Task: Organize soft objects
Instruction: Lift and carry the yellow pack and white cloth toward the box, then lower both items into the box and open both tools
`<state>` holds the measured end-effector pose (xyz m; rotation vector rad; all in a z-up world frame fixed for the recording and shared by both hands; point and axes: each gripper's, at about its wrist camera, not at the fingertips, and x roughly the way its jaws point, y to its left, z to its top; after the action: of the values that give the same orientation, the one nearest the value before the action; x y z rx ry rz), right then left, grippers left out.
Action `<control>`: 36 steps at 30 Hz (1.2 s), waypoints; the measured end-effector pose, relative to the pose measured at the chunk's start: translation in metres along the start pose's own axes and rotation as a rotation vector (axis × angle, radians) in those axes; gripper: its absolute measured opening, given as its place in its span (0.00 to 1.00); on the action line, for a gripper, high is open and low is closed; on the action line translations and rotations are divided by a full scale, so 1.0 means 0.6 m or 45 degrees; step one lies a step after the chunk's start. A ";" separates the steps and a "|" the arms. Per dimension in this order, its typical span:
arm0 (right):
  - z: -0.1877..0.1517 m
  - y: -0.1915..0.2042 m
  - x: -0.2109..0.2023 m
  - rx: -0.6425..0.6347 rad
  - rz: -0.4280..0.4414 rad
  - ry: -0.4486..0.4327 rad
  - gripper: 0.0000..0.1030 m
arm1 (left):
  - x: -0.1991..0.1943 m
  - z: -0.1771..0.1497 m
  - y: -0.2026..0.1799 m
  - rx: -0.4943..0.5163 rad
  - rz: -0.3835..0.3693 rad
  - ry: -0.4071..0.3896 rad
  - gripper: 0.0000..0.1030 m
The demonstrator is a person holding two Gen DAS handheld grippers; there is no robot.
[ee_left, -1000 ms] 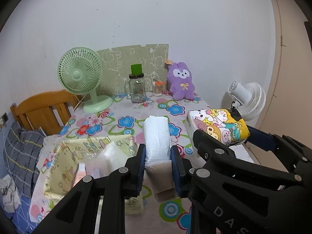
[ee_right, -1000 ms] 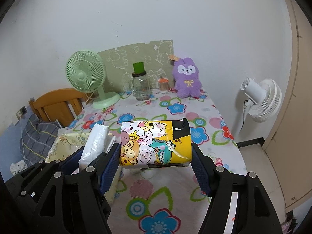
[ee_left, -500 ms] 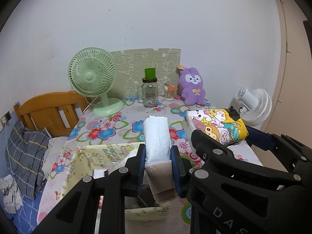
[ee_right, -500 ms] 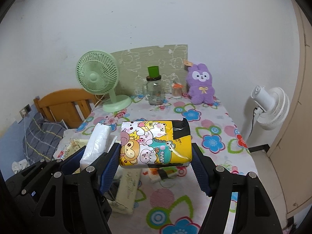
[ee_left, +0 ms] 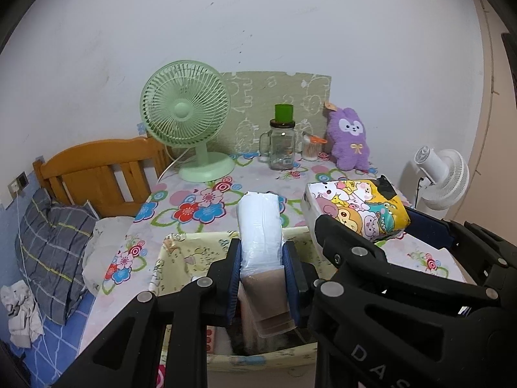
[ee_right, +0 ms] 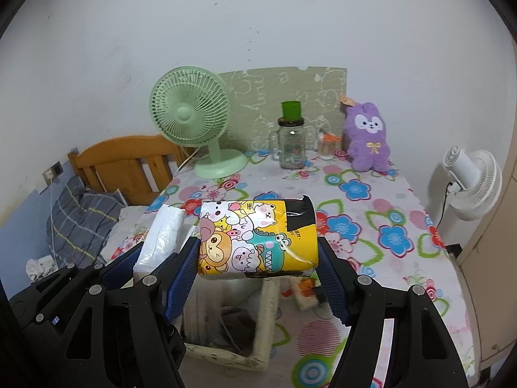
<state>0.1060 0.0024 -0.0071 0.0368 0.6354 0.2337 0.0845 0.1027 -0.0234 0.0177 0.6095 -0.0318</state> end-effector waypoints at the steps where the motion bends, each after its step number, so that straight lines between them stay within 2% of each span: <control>1: -0.001 0.003 0.004 -0.001 0.001 0.003 0.70 | 0.003 -0.001 0.005 -0.001 0.001 0.005 0.24; 19: -0.027 0.051 0.091 -0.045 0.066 0.119 0.70 | 0.075 -0.044 0.062 -0.055 0.025 0.149 0.27; 21: -0.033 0.053 0.101 -0.047 0.079 0.143 0.70 | 0.082 -0.050 0.066 -0.058 0.029 0.168 0.30; 24: -0.039 0.058 0.113 -0.059 0.091 0.163 0.70 | 0.087 -0.055 0.072 -0.067 0.030 0.186 0.41; 26: -0.041 0.064 0.117 -0.074 0.104 0.168 0.70 | 0.086 -0.057 0.078 -0.079 0.042 0.183 0.56; 36: -0.043 0.084 0.134 -0.142 0.157 0.175 0.73 | 0.090 -0.058 0.093 -0.071 0.128 0.217 0.67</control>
<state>0.1432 0.0689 -0.0692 -0.0477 0.7566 0.3927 0.1111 0.1579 -0.0825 -0.0029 0.7792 0.0847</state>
